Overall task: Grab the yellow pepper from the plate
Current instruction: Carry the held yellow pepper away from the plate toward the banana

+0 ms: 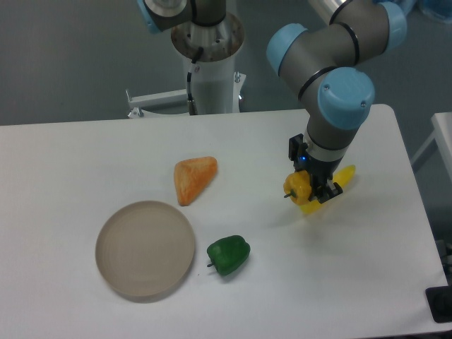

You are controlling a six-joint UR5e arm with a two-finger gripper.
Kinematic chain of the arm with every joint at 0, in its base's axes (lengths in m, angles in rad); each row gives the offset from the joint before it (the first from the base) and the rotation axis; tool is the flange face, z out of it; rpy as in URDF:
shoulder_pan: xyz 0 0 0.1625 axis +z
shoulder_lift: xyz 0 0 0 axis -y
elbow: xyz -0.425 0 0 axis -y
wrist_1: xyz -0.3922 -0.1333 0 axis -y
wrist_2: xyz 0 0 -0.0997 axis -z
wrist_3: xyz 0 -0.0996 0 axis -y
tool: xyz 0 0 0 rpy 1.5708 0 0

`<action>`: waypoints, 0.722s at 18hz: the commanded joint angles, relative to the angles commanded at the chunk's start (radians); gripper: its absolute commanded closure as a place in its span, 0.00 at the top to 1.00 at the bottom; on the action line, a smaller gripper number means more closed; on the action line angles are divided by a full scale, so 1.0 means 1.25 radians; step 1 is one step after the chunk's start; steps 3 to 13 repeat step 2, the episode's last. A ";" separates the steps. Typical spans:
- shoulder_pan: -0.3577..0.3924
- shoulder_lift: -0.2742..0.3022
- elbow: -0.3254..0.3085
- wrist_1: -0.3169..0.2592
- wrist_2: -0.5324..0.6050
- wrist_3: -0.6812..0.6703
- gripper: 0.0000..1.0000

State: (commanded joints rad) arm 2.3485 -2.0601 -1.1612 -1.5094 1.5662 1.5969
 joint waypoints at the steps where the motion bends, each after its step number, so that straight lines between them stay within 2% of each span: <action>1: 0.000 0.001 0.001 0.000 0.000 0.000 0.12; 13: 0.000 0.001 0.000 0.000 0.000 0.000 0.12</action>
